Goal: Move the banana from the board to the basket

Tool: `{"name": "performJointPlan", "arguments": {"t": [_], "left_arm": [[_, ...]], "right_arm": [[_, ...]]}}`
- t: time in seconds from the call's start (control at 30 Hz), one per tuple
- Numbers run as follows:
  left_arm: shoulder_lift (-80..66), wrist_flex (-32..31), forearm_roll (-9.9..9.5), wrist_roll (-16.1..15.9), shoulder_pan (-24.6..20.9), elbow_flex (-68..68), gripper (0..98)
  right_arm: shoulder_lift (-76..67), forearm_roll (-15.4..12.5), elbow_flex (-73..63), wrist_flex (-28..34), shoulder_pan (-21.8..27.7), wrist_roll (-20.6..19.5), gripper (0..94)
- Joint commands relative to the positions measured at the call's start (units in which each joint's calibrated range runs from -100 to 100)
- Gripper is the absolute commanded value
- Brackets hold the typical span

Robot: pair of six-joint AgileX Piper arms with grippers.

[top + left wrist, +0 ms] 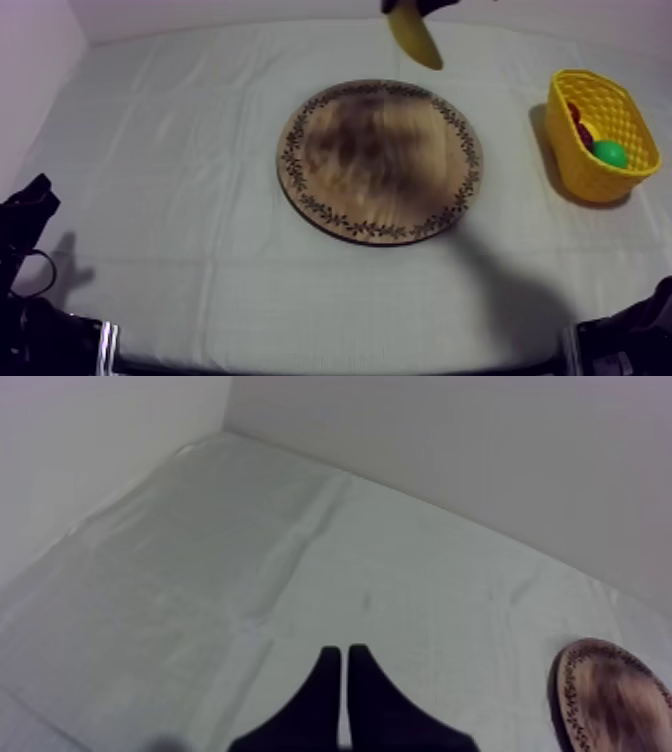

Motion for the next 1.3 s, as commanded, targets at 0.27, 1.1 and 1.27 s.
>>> {"name": "performJointPlan", "arguments": {"t": [0.27, 1.1, 1.27], "left_arm": [[0.0, 0.0, -0.01, 0.0, 0.0, 0.0, 0.1], [0.0, 0.0, -0.01, 0.0, 0.0, 0.0, 0.1], [0.0, 0.0, -0.01, 0.0, 0.0, 0.0, 0.1]], "right_arm": [[-9.9, 0.4, 14.8, 0.7, 8.7, 6.0, 19.1], [-21.7, 9.1, 27.7, 0.6, 27.9, 23.2, 18.1], [-22.0, 9.4, 27.5, 0.7, 31.0, 25.2, 18.9]]}}
